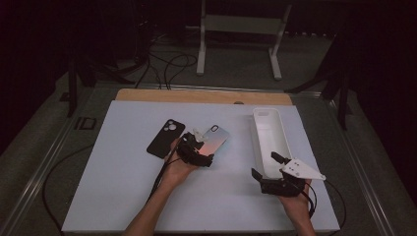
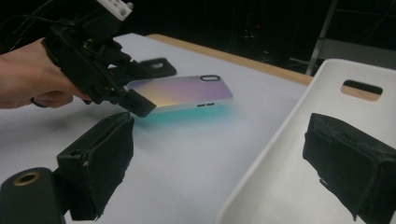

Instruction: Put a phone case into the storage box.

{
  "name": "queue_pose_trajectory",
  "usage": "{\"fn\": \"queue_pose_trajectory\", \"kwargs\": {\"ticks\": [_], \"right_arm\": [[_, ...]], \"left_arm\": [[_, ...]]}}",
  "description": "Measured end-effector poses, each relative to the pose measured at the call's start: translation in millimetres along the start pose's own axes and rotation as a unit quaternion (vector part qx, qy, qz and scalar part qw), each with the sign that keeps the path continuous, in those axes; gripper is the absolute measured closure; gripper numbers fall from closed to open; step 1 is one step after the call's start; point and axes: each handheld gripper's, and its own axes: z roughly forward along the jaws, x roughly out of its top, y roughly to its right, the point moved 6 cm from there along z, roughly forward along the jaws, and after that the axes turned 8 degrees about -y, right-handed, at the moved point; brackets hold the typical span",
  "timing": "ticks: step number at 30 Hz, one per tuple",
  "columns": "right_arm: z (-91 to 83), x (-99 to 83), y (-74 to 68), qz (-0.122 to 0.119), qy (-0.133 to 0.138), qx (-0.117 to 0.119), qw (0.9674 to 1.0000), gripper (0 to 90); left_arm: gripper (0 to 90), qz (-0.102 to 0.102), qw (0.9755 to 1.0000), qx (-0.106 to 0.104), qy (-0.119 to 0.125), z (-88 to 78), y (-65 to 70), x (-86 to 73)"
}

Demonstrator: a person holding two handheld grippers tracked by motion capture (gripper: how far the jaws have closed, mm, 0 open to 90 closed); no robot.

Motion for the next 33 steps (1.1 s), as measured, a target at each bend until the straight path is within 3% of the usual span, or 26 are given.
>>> {"fn": "queue_pose_trajectory", "kwargs": {"ticks": [4,8,10,13,17,18,19,20,22,23,25,26,27,30,33], "right_arm": [[4.8,17.6,1.7,0.017,0.006,0.023,0.9996,8.6],[15.7,37.6,0.3,0.032,0.0,0.051,0.9982,8.6],[22.8,47.9,-2.4,0.031,-0.009,0.059,0.9977,8.6],[32.0,58.9,-6.7,0.049,-0.019,0.086,0.9949,8.7],[44.6,72.2,-16.0,0.061,-0.03,0.116,0.9909,8.7],[44.6,72.2,-16.0,0.061,-0.03,0.116,0.9909,8.7],[52.3,81.1,-25.3,0.06,-0.039,0.129,0.989,10.1],[52.3,81.1,-25.3,0.06,-0.039,0.129,0.989,10.1],[55.6,85.0,-31.3,0.063,-0.043,0.139,0.9873,14.9],[58.0,88.2,-36.6,0.073,-0.047,0.151,0.9847,23.8],[58.9,89.6,-37.9,0.077,-0.048,0.148,0.9847,26.7],[59.4,90.5,-38.3,0.083,-0.051,0.14,0.9853,35.2],[58.9,92.4,-40.6,0.096,-0.049,0.16,0.9812,46.7],[58.9,93.4,-43.9,0.096,-0.051,0.17,0.9795,54.7],[57.4,95.9,-48.1,0.1,-0.047,0.19,0.9756,68.1]], "left_arm": [[17.1,0.008,0.9993,0.001,0.038,-26.1,5.6,5.4],[17.1,0.02,0.9968,-0.001,0.078,-53.7,13.7,7.8],[17.1,0.026,0.9947,-0.003,0.099,-66.9,19.2,7.9],[17.1,0.041,0.9908,-0.003,0.129,-85.1,29.7,7.5],[17.0,0.059,0.9859,-0.007,0.156,-101.4,43.4,6.2],[17.0,0.059,0.9859,-0.007,0.156,-101.4,43.4,6.2],[17.0,0.071,0.9828,-0.013,0.17,-107.3,50.2,4.8],[17.0,0.076,0.9816,-0.017,0.174,-108.7,53.5,4.1],[17.0,0.086,0.9805,-0.007,0.176,-109.1,58.2,2.8],[16.9,0.088,0.981,-0.005,0.173,-107.1,60.6,1.8],[16.9,0.085,0.9811,-0.002,0.173,-105.8,60.3,1.1],[16.9,0.083,0.9819,-0.005,0.17,-104.6,59.3,0.2],[17.0,0.08,0.9821,-0.007,0.171,-103.5,58.4,-0.3],[17.0,0.076,0.9832,-0.006,0.166,-100.7,57.2,-2.4],[17.0,0.074,0.9837,-0.007,0.164,-97.6,58.0,-3.6]]}}
